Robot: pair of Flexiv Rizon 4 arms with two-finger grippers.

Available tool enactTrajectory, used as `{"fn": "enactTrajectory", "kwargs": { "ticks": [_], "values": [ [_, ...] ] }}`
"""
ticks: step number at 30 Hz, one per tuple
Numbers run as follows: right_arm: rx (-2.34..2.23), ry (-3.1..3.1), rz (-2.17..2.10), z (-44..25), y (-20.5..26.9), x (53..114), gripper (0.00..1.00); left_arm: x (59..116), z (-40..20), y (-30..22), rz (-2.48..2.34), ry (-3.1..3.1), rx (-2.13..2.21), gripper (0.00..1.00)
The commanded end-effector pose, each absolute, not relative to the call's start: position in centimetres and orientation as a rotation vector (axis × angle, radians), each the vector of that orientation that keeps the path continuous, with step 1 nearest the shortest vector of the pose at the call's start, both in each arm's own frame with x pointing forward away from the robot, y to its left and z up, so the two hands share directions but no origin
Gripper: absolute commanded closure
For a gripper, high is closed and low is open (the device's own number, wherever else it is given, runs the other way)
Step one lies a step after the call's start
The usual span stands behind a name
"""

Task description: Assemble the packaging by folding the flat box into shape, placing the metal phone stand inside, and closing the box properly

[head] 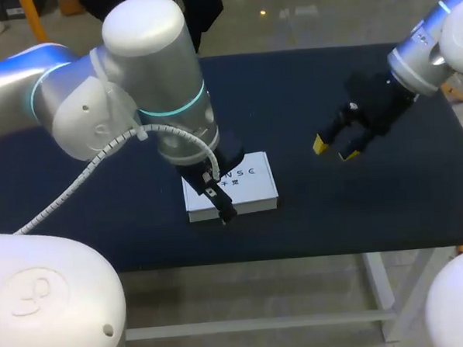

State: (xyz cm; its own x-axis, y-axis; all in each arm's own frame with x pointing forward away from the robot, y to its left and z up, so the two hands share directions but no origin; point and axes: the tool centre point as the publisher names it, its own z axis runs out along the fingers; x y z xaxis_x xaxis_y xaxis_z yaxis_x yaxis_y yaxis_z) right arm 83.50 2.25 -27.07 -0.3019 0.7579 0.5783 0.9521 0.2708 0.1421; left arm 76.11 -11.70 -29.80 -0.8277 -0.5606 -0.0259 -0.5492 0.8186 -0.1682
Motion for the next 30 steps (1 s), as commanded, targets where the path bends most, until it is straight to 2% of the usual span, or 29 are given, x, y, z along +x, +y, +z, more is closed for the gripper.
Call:
{"fn": "enactTrajectory", "kwargs": {
  "ticks": [1, 6, 12, 20, 30],
  "values": [
    [-1.61, -2.148, -0.814, -26.9, 1.9, 82.7, 0.0, 76.3, -29.7, -12.5, -0.085, 2.946, -0.909, 0.0],
    [-1.61, -2.148, -0.814, -26.9, 1.9, 82.7, 0.0, 76.3, -29.7, -12.5, -0.085, 2.946, -0.909, 0.0],
    [-1.619, -2.288, -1.035, -27.1, 0.1, 82.6, 0.0, 74.9, -30.4, -14.5, -0.102, 2.796, -1.375, 0.0],
    [-1.528, -2.553, -1.342, -26.2, -2.2, 82.8, 0.0, 72.4, -32.0, -16.1, -0.18, 2.572, -1.722, 0.0],
    [-1.055, -2.752, -1.655, -28.0, -5.9, 84.1, 0.0, 72.2, -35.7, -17.2, -0.293, 2.333, -1.953, 0.0]
  ]
}}
